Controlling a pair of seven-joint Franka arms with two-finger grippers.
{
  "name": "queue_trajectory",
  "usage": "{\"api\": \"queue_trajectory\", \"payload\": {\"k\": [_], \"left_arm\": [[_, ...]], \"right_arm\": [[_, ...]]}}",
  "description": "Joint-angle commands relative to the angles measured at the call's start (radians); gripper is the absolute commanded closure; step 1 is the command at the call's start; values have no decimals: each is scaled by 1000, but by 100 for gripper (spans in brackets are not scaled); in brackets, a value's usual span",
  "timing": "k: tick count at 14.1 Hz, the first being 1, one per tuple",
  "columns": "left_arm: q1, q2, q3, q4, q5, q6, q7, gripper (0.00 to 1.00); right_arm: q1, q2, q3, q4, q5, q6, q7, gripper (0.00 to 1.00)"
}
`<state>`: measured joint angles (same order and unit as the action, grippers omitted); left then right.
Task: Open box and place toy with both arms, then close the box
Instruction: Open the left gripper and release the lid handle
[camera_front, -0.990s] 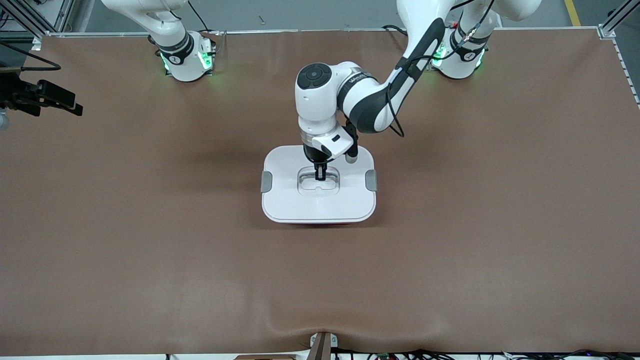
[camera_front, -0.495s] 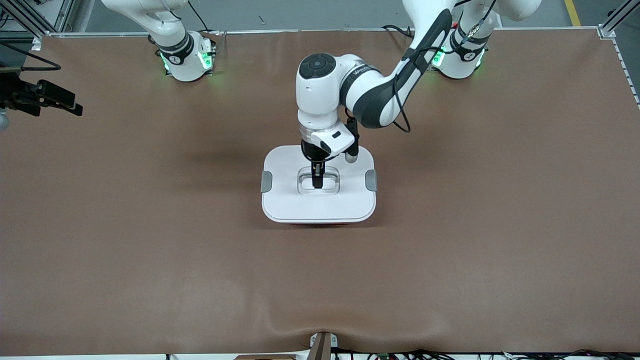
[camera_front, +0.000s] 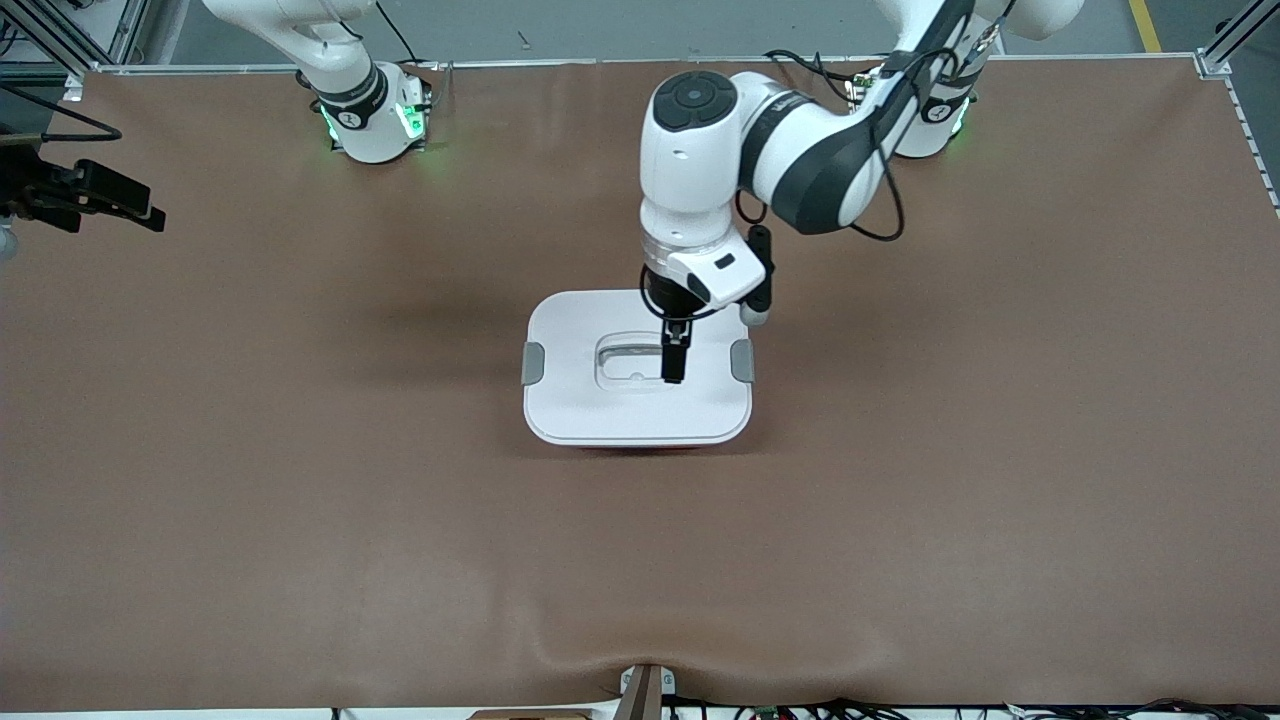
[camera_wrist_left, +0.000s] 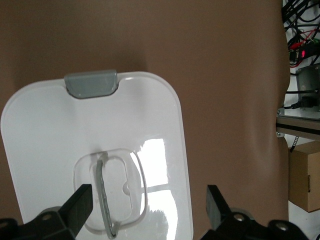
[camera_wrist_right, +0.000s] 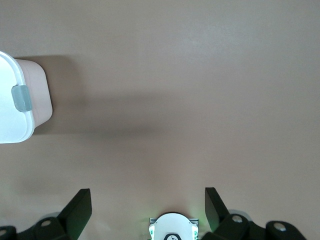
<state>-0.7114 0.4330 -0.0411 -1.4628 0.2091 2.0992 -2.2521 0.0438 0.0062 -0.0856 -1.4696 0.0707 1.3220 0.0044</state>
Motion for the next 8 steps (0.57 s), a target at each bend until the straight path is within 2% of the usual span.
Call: {"api": "queue_trajectory", "payload": {"k": [1, 8], "left_arm": [[41, -42, -2, -7, -17, -62, 121, 0], [182, -82, -5, -8, -42, -119, 439, 0]], "right_arm": [[-10, 1, 7, 18, -17, -15, -9, 0], [-9, 5, 7, 17, -17, -15, -9, 0]]}}
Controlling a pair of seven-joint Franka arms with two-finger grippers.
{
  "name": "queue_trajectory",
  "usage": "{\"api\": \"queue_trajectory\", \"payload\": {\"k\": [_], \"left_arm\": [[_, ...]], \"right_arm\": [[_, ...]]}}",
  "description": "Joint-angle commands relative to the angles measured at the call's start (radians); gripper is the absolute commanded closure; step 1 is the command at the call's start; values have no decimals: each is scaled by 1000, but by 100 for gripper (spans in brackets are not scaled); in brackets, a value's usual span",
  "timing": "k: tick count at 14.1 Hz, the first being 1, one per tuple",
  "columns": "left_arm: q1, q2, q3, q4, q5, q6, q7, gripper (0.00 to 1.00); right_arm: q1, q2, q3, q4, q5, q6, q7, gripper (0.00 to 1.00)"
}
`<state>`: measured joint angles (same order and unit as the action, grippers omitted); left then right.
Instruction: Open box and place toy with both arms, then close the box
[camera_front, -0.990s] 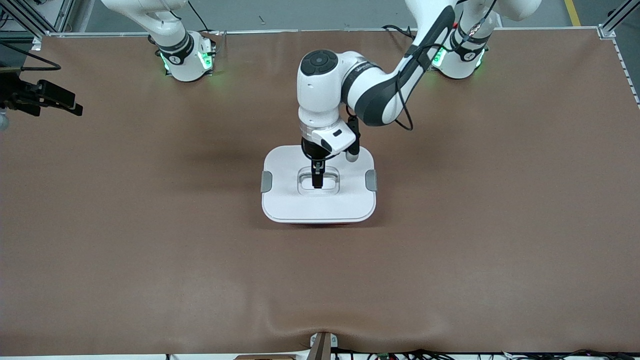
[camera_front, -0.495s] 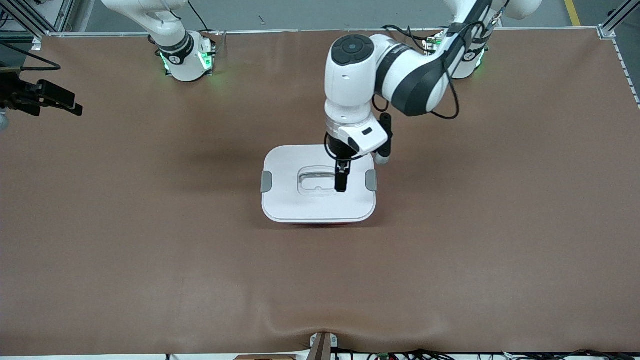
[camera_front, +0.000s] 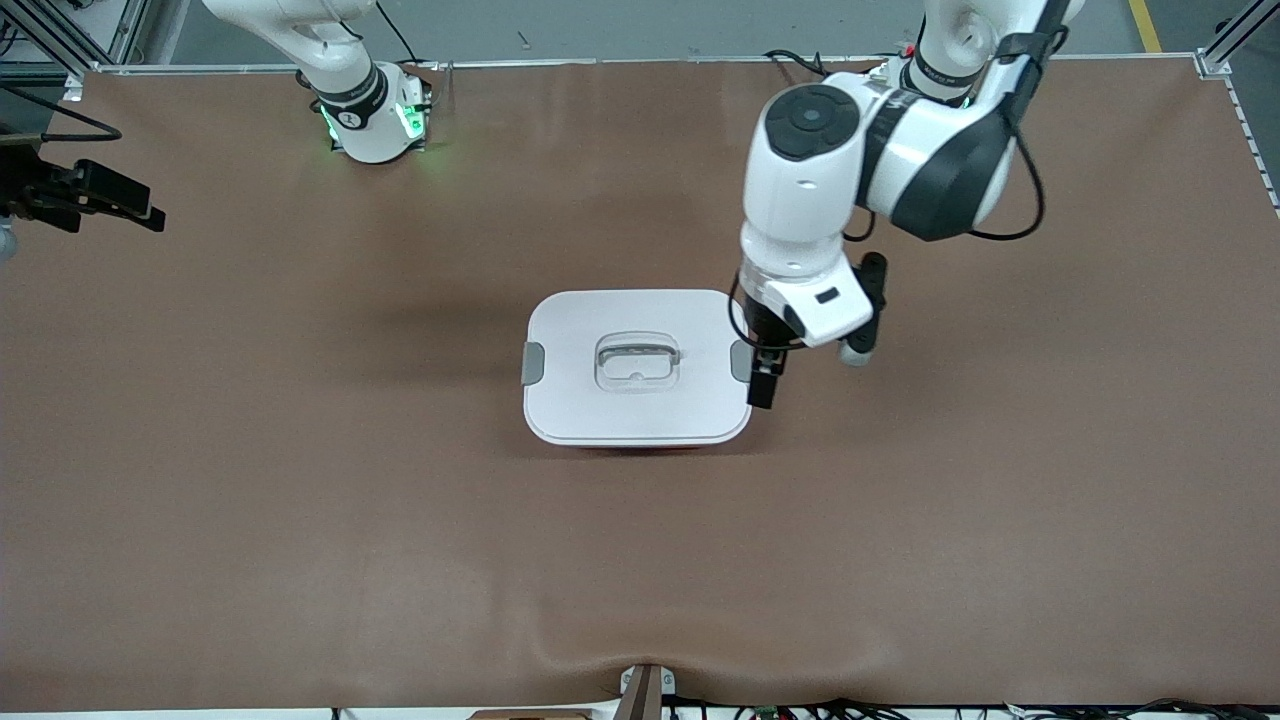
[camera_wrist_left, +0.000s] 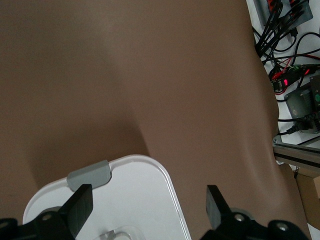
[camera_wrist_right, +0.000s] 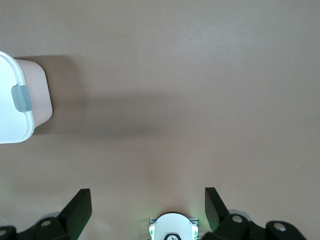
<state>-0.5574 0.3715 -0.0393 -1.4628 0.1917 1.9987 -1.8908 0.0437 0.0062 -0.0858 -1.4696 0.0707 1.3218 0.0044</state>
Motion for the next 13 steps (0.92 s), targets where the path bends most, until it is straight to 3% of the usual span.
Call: {"api": "queue_trajectory", "payload": {"k": [1, 5, 10, 13], "left_arm": [[43, -20, -7, -8, -26, -20, 106, 0], [103, -23, -11, -4, -35, -28, 248, 0], [269, -46, -48, -7, -153, -38, 537, 0], [477, -43, -209, -7, -176, -47, 709, 0]], "right_arm": [[-8, 6, 8, 17, -17, -12, -9, 0], [-10, 5, 8, 18, -17, -10, -9, 0], [-11, 3, 6, 20, -19, -12, -9, 0], [-12, 1, -2, 21, -19, -13, -9, 0]]}}
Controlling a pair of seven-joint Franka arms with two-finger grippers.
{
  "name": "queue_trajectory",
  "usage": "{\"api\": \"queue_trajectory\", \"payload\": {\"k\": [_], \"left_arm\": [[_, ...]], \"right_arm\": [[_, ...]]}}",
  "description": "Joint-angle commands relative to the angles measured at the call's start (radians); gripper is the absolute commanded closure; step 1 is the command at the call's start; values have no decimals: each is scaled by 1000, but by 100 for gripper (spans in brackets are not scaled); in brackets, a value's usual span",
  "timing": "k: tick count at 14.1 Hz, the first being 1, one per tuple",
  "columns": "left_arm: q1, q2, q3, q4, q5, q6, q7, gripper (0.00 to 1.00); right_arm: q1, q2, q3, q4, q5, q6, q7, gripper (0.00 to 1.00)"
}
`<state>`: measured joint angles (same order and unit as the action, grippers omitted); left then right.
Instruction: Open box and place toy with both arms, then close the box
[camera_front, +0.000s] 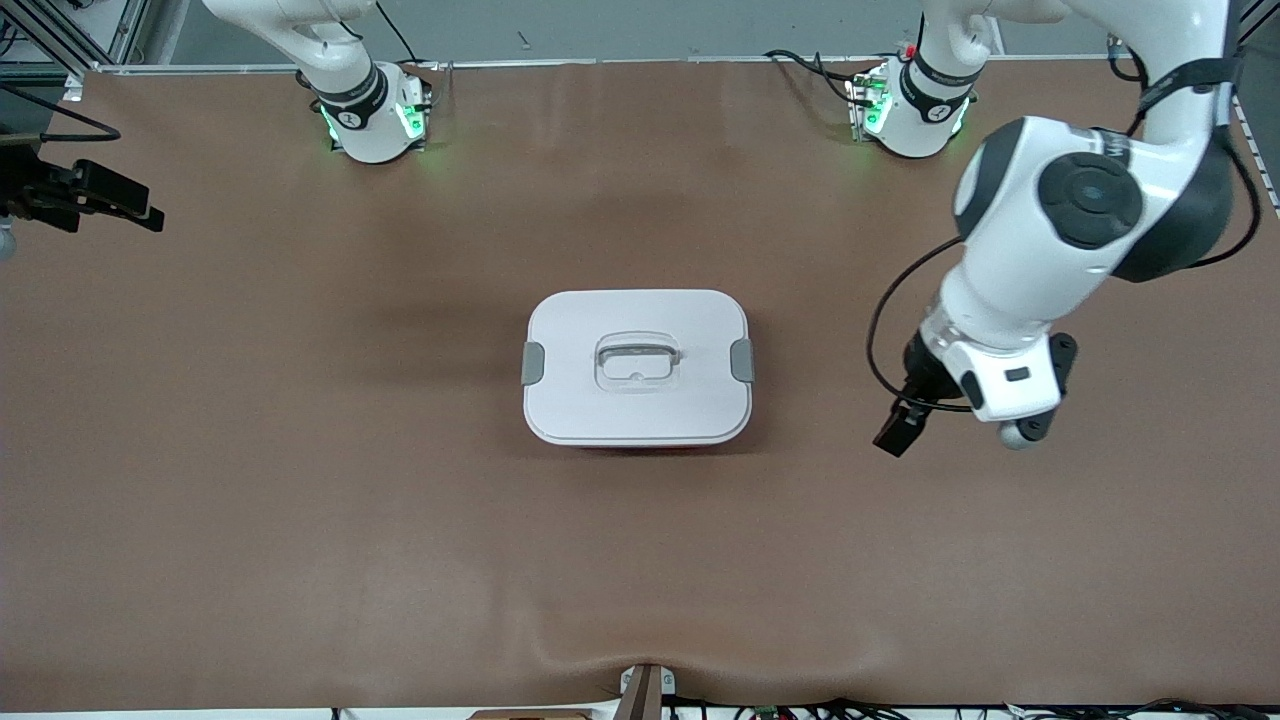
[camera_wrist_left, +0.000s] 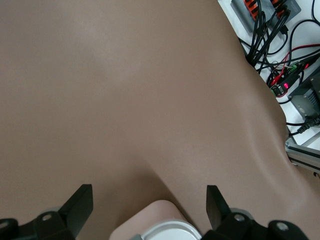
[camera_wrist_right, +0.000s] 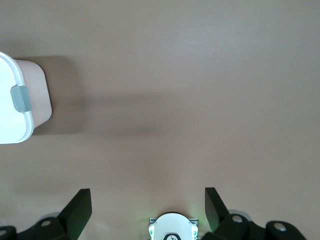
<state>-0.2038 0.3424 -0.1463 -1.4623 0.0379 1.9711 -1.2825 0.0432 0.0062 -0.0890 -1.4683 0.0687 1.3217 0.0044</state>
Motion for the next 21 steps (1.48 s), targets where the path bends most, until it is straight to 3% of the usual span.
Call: {"api": "queue_trajectory", "payload": {"k": [1, 4, 6, 9, 11, 17, 21], "left_arm": [[174, -17, -131, -9, -24, -23, 170, 0], [208, -22, -124, -6, -19, -113, 375, 0], [190, -66, -78, -7, -15, -167, 454, 0], [191, -167, -75, -7, -26, -198, 538, 0], [192, -219, -70, -4, -26, -285, 569, 0], [195, -379, 17, -4, -32, -492, 819, 0], [201, -413, 85, 2, -35, -535, 1041, 0]], "right_arm": [[-11, 1, 2, 20, -17, -13, -9, 0], [-11, 1, 2, 20, -15, -13, -9, 0], [-9, 1, 2, 19, -15, -12, -9, 0], [-8, 3, 2, 19, -13, -13, -9, 0], [-3, 6, 2, 17, -13, -12, -9, 0], [-9, 5, 3, 19, -13, -12, -9, 0], [-8, 5, 3, 19, -13, -9, -9, 0]]}}
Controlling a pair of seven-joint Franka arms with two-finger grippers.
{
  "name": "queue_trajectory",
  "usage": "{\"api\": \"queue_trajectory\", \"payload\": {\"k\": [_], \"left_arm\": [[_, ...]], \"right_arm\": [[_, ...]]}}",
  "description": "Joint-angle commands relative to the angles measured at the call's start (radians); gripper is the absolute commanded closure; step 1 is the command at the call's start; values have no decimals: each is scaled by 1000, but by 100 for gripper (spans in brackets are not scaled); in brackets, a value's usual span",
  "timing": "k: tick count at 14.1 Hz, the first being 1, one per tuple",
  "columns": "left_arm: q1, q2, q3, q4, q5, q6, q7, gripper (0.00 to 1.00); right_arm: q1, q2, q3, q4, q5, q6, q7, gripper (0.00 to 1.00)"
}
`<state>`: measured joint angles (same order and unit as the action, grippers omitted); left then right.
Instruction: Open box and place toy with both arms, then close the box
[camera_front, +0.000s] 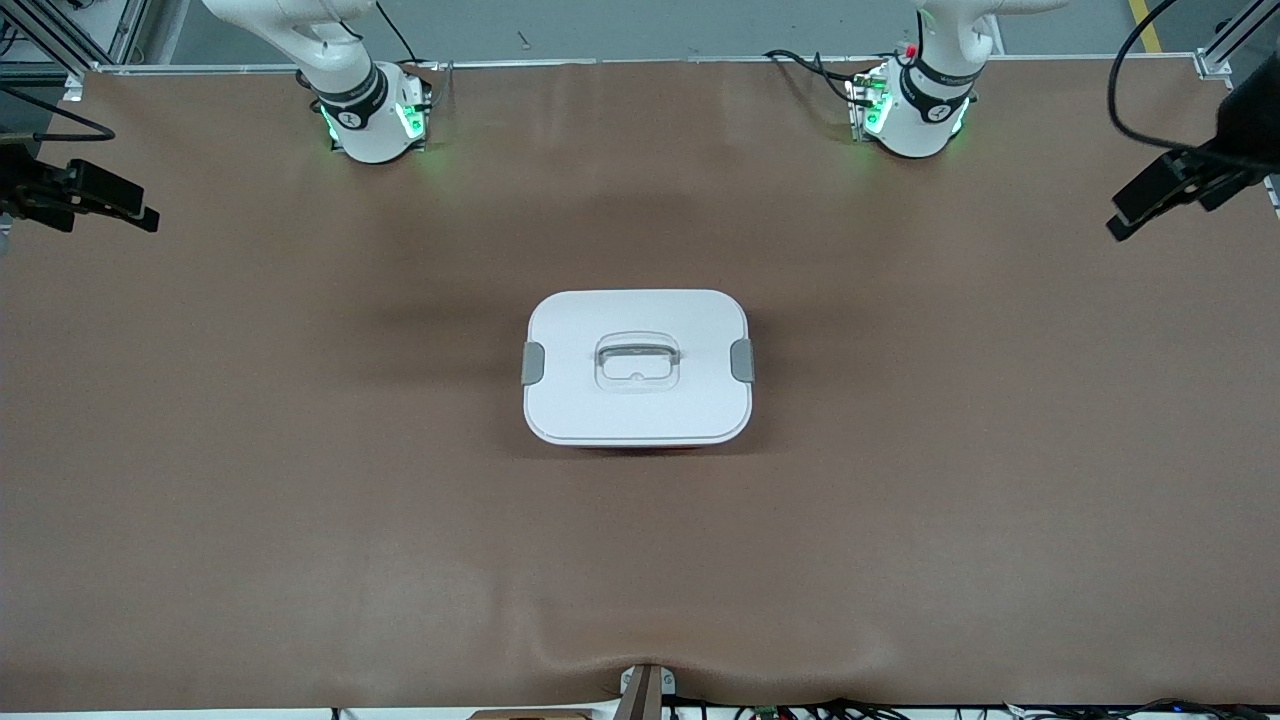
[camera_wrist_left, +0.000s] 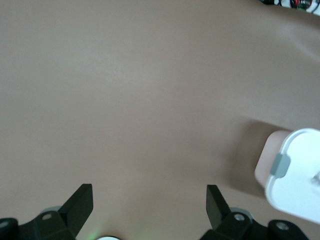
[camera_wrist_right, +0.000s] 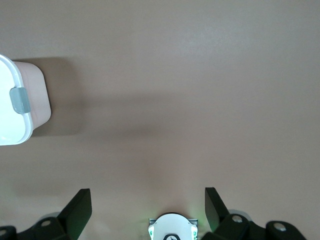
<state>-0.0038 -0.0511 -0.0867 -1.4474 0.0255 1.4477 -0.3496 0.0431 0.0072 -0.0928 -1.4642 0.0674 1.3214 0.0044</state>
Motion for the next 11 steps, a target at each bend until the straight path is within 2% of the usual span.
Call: {"api": "queue_trajectory", "payload": {"k": [1, 7, 11], "left_arm": [[1, -24, 31, -7, -22, -12, 157, 0], [-8, -7, 36, -42, -18, -22, 176, 0], [-8, -4, 38, -50, -30, -24, 287, 0]], "right_arm": [[-8, 4, 7, 15, -12, -10, -9, 0], [-9, 2, 7, 16, -11, -5, -9, 0], [-9, 2, 5, 16, -14, -7, -9, 0]]}}
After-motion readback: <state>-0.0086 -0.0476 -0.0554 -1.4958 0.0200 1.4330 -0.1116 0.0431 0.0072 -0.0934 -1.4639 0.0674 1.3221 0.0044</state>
